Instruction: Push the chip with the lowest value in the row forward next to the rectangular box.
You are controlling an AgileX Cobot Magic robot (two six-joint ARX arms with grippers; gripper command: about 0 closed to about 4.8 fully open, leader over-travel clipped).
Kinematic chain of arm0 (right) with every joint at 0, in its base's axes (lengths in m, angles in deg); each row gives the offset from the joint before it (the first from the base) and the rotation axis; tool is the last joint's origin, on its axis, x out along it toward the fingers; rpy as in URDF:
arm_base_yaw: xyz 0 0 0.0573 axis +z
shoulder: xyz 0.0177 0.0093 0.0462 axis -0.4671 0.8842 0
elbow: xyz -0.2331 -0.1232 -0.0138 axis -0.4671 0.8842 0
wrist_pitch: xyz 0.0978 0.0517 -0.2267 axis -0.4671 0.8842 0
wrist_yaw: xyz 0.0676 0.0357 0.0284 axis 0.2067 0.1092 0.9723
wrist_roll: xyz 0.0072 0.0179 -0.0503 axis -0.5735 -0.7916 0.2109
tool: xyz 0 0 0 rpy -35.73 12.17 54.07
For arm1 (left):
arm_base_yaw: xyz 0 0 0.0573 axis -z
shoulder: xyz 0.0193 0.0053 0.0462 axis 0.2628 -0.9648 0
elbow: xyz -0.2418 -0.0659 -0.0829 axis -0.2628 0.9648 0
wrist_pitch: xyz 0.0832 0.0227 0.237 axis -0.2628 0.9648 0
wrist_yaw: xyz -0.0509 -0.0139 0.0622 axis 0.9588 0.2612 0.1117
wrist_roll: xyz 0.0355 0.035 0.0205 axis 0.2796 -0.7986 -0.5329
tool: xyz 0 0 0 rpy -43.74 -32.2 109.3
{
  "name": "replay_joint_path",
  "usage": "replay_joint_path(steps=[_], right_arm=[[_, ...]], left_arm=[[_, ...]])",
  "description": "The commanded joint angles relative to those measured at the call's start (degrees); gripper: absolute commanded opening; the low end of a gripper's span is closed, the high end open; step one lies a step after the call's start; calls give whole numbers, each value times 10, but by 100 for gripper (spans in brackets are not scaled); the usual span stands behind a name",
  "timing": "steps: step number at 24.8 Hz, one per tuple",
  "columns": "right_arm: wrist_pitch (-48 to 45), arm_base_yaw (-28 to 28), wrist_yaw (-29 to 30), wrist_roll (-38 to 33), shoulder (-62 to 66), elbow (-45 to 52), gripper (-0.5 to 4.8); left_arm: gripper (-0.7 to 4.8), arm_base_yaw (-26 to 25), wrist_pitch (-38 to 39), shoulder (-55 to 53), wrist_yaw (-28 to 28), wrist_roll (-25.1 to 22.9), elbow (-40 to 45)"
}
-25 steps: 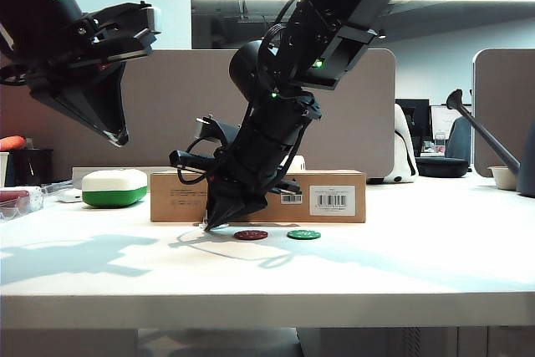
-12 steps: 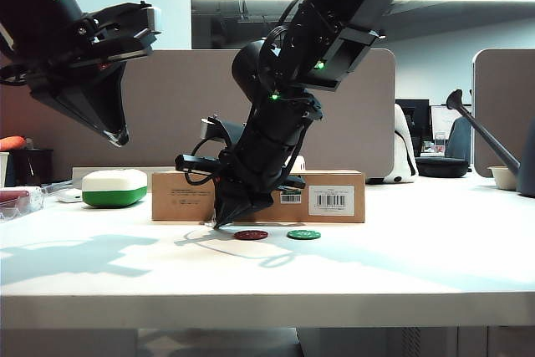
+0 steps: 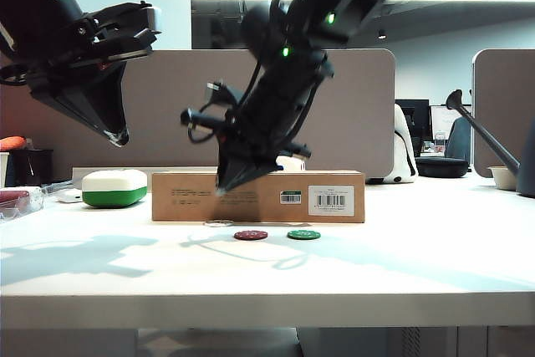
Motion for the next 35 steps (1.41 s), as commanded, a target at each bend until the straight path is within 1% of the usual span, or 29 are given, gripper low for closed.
replay_joint_path(steps=[1, 5, 8, 11, 13, 14, 17, 20, 21, 23, 28, 35], right_arm=[[37, 0, -3, 0, -21, 0, -9], [95, 0, -43, 11, -53, 0, -9], [161, 0, -43, 36, -104, 3, -9], [178, 1, -47, 36, -160, 35, -9], [178, 1, -77, 33, -213, 79, -9], [170, 1, -90, 29, -253, 116, -9], [127, 1, -92, -6, -364, 223, -9], [75, 2, -93, -16, -517, 357, -9], [68, 2, -92, -21, -545, 378, -9], [43, 2, -92, -31, -647, 456, -9], [30, 1, -109, -31, -807, 555, -9], [28, 1, -123, -43, -982, 648, -9]], left_arm=[[-5, 1, -5, 2, 0, -2, -2], [-5, 1, -5, 2, 0, -2, -2], [-5, 1, -5, 2, 0, -2, -2], [-5, 1, -5, 2, 0, -2, -2], [-5, 1, -5, 2, 0, -2, -2], [-5, 1, -5, 2, 0, -2, -2], [-5, 1, -5, 2, 0, -2, -2], [-5, 1, -5, 2, 0, -2, -2], [-5, 1, -5, 2, 0, -2, -2], [-5, 1, -5, 3, 0, -2, -2], [-5, 1, -5, 15, 0, -2, -2], [-5, 0, -5, 33, 0, -2, -2]])
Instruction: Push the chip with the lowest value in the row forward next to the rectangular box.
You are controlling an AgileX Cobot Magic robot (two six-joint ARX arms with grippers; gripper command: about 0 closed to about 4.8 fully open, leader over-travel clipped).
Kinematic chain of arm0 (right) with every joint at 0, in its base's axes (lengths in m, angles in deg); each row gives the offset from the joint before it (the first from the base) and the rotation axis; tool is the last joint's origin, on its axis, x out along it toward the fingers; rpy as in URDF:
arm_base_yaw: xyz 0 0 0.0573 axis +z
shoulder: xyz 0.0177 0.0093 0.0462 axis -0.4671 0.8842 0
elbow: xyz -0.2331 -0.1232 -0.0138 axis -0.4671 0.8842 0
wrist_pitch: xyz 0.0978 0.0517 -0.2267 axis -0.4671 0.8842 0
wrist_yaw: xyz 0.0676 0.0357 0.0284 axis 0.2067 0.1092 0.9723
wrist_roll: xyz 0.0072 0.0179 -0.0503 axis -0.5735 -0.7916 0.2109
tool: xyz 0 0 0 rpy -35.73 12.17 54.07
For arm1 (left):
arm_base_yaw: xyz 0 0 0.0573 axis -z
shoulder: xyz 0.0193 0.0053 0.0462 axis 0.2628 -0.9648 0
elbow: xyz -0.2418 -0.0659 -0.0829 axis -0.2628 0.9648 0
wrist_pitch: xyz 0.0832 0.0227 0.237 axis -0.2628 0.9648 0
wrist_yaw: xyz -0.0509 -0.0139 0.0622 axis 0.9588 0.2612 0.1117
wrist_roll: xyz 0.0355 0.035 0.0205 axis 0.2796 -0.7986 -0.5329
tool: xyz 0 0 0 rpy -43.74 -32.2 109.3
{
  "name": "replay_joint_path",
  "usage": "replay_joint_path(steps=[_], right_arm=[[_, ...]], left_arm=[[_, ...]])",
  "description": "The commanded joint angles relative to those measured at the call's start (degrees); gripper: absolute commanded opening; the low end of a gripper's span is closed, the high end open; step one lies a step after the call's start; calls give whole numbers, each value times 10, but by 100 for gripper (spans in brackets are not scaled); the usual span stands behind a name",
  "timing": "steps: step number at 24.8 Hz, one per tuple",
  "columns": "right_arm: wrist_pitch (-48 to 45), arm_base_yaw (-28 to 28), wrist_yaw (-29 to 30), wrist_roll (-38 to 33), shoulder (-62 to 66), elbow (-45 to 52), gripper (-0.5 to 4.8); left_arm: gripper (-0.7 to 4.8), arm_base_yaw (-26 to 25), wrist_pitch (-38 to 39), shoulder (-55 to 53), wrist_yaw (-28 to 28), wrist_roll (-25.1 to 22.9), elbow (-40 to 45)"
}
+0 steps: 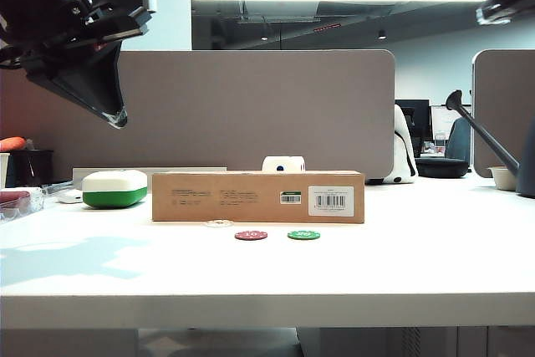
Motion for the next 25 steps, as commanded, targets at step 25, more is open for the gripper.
replay_joint_path(steps=[25], right_arm=[[-4, -1, -11, -8, -215, 42, -9]], left_arm=[[-5, -174, -5, 258, 2, -2, -2]])
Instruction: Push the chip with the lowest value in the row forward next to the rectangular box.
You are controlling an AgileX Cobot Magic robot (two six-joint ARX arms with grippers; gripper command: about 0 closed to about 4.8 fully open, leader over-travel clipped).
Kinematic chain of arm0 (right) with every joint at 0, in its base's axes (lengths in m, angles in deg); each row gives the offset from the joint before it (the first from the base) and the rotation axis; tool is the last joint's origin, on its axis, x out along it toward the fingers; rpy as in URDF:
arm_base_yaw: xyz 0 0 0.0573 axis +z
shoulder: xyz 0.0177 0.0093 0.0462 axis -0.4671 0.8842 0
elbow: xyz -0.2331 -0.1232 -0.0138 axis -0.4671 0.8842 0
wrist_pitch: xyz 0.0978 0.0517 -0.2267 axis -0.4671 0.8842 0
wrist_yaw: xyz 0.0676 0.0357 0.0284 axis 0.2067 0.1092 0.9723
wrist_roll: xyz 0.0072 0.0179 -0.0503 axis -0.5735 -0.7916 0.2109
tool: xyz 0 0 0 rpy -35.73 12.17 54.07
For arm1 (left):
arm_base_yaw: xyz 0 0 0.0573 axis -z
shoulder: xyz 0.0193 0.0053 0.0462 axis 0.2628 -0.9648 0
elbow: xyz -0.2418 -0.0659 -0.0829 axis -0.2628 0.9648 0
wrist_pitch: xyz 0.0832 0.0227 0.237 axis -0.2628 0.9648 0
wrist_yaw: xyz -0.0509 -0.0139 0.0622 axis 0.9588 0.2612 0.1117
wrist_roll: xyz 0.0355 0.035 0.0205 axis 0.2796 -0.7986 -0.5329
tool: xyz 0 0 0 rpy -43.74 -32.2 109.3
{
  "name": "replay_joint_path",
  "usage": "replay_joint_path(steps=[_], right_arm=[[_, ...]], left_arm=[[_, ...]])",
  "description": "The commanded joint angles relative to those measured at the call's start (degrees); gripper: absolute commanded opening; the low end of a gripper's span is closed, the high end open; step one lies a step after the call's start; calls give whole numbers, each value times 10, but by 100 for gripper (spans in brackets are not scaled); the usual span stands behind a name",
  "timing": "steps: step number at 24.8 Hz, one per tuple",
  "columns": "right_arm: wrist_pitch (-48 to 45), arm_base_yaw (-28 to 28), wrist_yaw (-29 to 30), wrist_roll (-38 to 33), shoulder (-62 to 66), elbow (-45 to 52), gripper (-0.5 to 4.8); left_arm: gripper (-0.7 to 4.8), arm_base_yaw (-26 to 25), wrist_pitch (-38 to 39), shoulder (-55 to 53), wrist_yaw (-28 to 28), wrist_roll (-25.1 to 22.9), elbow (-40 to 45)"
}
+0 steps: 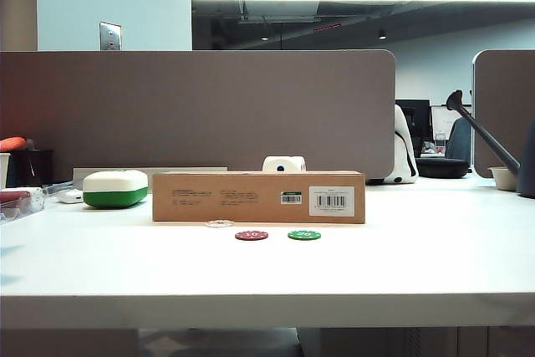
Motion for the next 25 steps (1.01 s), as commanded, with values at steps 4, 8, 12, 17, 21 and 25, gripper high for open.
replay_joint_path(steps=[4, 8, 12, 17, 21, 25], right_arm=[[-9, -1, 0, -1, 0, -3, -9], [-9, -1, 0, -1, 0, -3, -9], [-9, -1, 0, 0, 0, -3, -9], [-10, -1, 0, 0, 0, -3, -9], [-10, -1, 0, 0, 0, -3, -9], [-10, -1, 0, 0, 0, -3, -9]], left_arm=[[-5, -135, -2, 74, -2, -2, -2], [-5, -211, 23, 137, -3, -13, -1], [-5, -214, 10, 165, -2, -48, -1], [-5, -214, 21, 204, 3, -55, 5], [-5, -214, 2, 251, 28, -51, 50], [-5, -206, -47, 309, 35, -51, 136]])
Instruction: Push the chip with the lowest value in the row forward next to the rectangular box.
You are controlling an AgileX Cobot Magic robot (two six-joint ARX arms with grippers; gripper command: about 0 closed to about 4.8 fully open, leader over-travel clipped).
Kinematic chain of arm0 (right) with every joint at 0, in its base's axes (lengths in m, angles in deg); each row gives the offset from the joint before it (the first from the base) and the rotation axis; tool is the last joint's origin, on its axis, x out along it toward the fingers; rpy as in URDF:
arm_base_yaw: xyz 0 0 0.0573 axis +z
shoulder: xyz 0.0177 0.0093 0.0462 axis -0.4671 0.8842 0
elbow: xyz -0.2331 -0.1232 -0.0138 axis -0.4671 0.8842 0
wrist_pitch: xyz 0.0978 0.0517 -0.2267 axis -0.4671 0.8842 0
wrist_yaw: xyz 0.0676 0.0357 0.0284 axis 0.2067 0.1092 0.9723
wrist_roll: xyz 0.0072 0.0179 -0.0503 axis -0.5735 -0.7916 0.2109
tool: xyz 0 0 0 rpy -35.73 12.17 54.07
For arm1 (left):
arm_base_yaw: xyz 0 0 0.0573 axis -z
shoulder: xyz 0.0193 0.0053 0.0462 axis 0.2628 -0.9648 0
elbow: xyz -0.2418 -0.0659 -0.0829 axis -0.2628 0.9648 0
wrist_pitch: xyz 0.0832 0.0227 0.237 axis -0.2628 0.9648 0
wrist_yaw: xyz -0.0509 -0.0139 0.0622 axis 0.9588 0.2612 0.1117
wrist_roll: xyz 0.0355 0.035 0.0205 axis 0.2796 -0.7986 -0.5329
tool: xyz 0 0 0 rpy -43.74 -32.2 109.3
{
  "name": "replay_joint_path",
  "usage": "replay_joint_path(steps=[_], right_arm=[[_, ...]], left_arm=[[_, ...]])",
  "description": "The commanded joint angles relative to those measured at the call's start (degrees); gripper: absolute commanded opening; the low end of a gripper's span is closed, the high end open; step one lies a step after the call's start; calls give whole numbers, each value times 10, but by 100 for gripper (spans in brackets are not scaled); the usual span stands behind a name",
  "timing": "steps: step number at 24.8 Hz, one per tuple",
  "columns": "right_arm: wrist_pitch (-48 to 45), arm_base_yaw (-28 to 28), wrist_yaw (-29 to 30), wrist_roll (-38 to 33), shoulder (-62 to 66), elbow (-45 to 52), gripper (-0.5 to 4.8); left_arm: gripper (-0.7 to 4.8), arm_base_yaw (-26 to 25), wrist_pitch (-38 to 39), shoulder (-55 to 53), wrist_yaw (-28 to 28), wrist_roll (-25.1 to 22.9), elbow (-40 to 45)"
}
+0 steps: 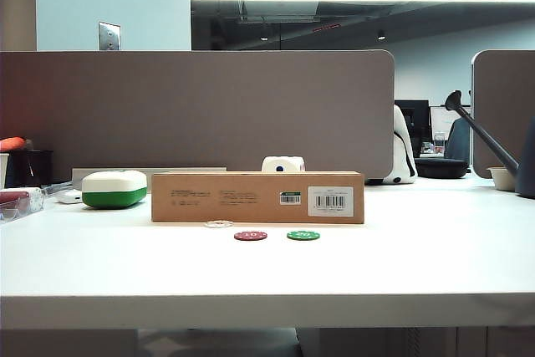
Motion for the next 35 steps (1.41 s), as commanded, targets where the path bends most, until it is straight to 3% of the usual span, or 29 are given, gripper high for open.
replay_joint_path(steps=[1, 7, 12, 26, 35], right_arm=[[-9, 0, 0, 0, 0, -3, -9], [-9, 0, 0, 0, 0, -3, -9], [-9, 0, 0, 0, 0, -3, -9], [-9, 0, 0, 0, 0, -3, -9], [-9, 0, 0, 0, 0, -3, -9]], left_arm=[[-5, 9, -51, 45, 7, 2, 76], [-5, 11, -150, 120, 13, 57, 221], [-5, 38, -209, 155, 9, 60, 298], [-5, 56, -237, 203, 4, 61, 388], [-5, 56, -326, 214, 4, 65, 438]])
